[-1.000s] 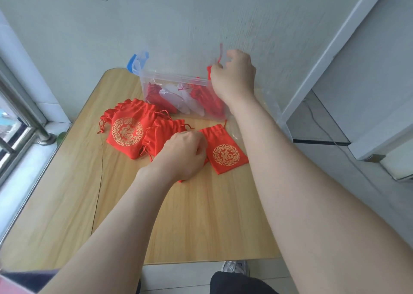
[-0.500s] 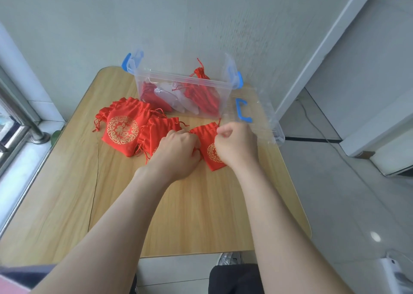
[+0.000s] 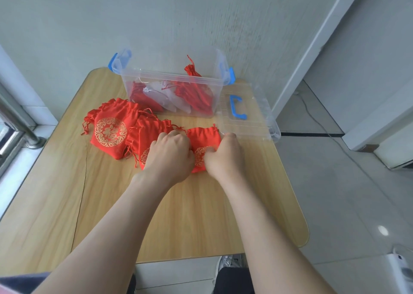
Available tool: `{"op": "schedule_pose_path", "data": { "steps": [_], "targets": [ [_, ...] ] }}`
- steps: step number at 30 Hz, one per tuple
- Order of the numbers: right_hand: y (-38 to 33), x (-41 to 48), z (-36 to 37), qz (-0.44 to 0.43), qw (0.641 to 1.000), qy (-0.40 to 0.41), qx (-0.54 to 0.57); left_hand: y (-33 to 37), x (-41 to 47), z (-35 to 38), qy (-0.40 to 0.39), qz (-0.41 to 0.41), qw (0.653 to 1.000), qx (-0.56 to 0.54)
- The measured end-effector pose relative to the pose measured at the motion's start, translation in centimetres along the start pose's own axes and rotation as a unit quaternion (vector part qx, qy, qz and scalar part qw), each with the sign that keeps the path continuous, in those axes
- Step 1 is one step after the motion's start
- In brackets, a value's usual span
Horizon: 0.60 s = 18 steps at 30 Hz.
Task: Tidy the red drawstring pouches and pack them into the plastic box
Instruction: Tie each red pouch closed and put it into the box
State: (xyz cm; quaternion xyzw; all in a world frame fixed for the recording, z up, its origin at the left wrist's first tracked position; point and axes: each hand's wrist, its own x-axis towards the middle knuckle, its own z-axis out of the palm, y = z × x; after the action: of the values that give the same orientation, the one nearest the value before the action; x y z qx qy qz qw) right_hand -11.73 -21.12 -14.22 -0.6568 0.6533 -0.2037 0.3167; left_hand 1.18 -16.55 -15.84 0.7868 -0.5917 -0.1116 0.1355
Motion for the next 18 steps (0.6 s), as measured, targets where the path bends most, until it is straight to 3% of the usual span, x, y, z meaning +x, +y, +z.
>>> {"op": "schedule_pose_path", "data": {
  "steps": [5, 10, 12, 14, 16, 18],
  "targets": [
    [-0.6, -0.2, -0.8, 0.031, 0.986, -0.016, 0.161, -0.1, 0.6, 0.0, 0.013, -0.04, 0.997, -0.058],
    [-1.1, -0.7, -1.9, 0.06, 0.95, -0.036, 0.303, 1.4, 0.5, -1.4, 0.065, -0.093, 0.976, -0.183],
    [-1.2, -0.8, -2.3, 0.047, 0.946, -0.045, 0.317, 2.0, 0.8, -2.2, 0.053, -0.16, 0.945, -0.279],
    [-1.5, -1.0, -2.5, 0.036, 0.945, -0.061, 0.32, 1.9, 1.3, -2.5, 0.035, -0.202, 0.892, -0.402],
    [-1.7, -1.0, -2.4, 0.037, 0.949, -0.076, 0.305, 1.4, 1.6, -2.5, 0.053, -0.202, 0.85, -0.484],
    [-1.9, -0.8, -2.3, 0.038, 0.956, -0.097, 0.275, 1.2, 1.6, -2.5, 0.102, -0.174, 0.844, -0.496]
  ]
}}
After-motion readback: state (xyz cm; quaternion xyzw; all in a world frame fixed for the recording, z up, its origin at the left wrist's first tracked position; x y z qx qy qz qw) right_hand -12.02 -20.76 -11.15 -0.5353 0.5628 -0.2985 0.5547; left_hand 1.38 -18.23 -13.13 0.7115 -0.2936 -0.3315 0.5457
